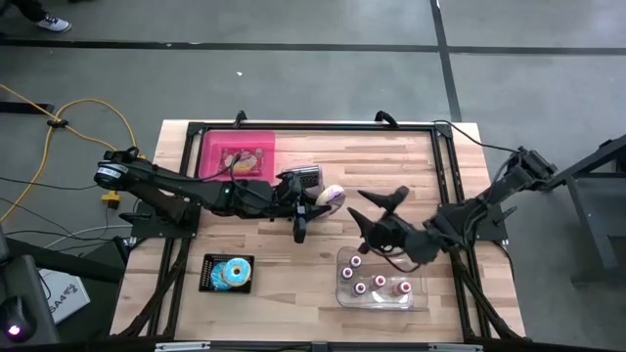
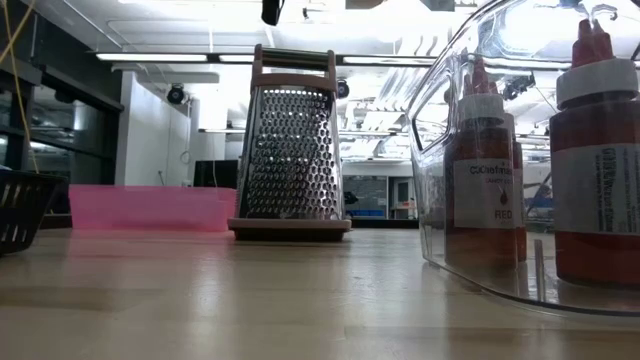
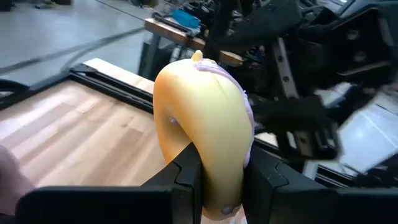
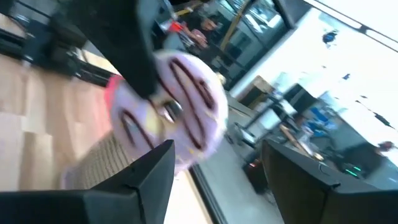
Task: Pick & Place Food Item
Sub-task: Put the purple donut toy into the black bin
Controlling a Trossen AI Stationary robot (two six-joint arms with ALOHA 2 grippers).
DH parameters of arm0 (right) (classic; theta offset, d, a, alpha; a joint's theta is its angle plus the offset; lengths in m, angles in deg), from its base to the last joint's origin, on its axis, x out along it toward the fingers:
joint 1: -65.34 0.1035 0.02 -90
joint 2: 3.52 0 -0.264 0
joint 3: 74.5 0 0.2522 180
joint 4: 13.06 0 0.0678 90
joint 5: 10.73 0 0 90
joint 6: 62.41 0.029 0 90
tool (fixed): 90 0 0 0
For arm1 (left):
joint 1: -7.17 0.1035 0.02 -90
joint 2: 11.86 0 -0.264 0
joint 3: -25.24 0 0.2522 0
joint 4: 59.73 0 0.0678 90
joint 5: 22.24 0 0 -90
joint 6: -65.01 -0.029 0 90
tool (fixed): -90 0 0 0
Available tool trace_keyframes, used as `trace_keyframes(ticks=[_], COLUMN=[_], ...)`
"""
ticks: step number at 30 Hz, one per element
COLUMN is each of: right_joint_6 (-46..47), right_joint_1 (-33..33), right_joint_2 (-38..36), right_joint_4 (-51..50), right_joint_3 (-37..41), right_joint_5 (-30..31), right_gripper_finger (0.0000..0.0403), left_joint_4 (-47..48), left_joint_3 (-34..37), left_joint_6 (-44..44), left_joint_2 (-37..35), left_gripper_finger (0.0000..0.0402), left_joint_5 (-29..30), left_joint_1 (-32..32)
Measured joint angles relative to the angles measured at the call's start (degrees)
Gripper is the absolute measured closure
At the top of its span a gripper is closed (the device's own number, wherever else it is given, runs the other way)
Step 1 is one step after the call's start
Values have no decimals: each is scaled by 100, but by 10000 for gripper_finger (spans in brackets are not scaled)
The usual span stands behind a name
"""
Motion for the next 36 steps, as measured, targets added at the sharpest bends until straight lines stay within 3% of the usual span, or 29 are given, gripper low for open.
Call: trace_keyframes(ticks=[5,16,26,31,36], right_joint_6=[701,2673,2866,2864,2862], right_joint_1=[414,573,586,580,574], right_joint_2=[0,0,0,0,0], right_joint_4=[-564,-1797,-1902,-1884,-1846], right_joint_3=[0,2,2,2,2], right_joint_5=[799,497,430,-350,-1741], right_gripper_finger=[176,176,176,176,176], left_joint_4=[40,690,2138,2497,2569], left_joint_3=[-2,-7,-7,-7,-7], left_joint_6=[12,236,255,-32,-32], left_joint_2=[0,-316,-1096,-1418,-1565], left_gripper_finger=[333,333,333,333,333], left_joint_5=[-298,-1381,-2015,-2008,-2008], left_joint_1=[-217,-508,-515,-626,-771])
